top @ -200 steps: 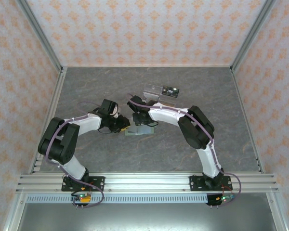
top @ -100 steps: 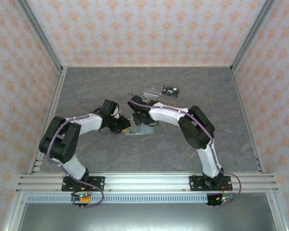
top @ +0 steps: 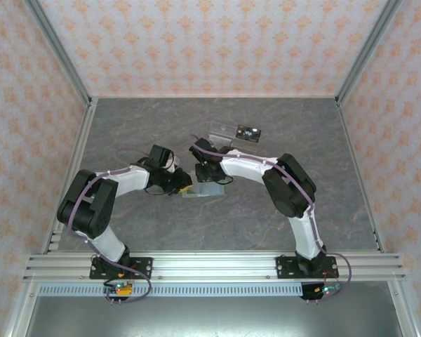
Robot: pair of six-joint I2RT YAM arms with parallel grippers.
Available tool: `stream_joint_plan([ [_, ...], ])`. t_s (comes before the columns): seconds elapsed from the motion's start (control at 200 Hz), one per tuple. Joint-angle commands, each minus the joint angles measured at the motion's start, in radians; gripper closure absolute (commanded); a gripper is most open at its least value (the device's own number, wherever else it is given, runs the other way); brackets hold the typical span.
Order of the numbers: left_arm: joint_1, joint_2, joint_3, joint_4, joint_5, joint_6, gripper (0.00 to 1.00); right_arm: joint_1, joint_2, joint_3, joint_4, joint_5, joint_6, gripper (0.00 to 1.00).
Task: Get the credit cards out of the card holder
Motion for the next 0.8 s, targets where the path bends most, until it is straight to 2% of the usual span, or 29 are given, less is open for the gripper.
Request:
stream_joint_plan([
  [0.0, -0.013, -0.014, 0.021, 0.047, 0.032, 0.001, 0.77, -0.015, -0.059, -0.070, 0.016, -0.038, 0.036, 0.63],
  [0.2, -0.025, -0.001, 0.020, 0.113, 0.060, -0.039, 0.69, -0.039, -0.207, -0.185, 0.146, -0.039, 0.077, 0.55],
  [0.51, -0.096, 0.031, 0.097, 0.143, 0.069, -0.063, 0.57, -0.089, -0.405, -0.356, 0.237, 0.128, 0.150, 0.52],
  [0.796, -0.153, 0.155, 0.190, 0.147, 0.044, -0.092, 0.46, -0.101, -0.489, -0.411, 0.248, 0.223, 0.174, 0.48],
])
